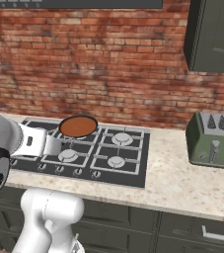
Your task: Retrieve the fish from the fridge and place it on the saucepan with marinade on the stove.
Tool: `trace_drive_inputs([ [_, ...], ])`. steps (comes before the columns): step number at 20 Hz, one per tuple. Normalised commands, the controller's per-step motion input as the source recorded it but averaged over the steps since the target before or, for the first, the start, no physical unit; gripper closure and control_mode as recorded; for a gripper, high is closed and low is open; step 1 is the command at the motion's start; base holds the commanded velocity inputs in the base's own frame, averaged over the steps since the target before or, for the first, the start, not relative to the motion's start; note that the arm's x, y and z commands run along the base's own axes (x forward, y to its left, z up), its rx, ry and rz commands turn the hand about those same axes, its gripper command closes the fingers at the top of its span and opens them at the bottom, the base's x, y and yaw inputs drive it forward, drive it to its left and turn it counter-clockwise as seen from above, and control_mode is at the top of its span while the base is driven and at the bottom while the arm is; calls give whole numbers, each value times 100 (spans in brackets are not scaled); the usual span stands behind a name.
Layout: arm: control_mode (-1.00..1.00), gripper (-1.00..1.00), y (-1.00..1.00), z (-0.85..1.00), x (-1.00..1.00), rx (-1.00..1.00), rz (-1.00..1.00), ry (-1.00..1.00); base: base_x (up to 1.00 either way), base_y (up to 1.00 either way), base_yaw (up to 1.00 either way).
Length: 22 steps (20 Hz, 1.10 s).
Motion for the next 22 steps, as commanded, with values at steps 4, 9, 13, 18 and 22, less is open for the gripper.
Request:
trace_drive_inputs([
  [4, -100, -100, 0, 0, -3, 0, -1, 0, 0, 0, 0],
  [9, 100, -100, 0, 0, 0, 0, 0, 1, 0, 0, 0],
  [13, 100, -100, 0, 0, 0, 0, 0, 0, -22, 0, 0],
  [18, 100, -100, 0, 0, 0, 0, 0, 0, -67, -1, 0],
  [22, 100, -100, 0, 0, 0, 0, 0, 0, -78, -6, 0],
])
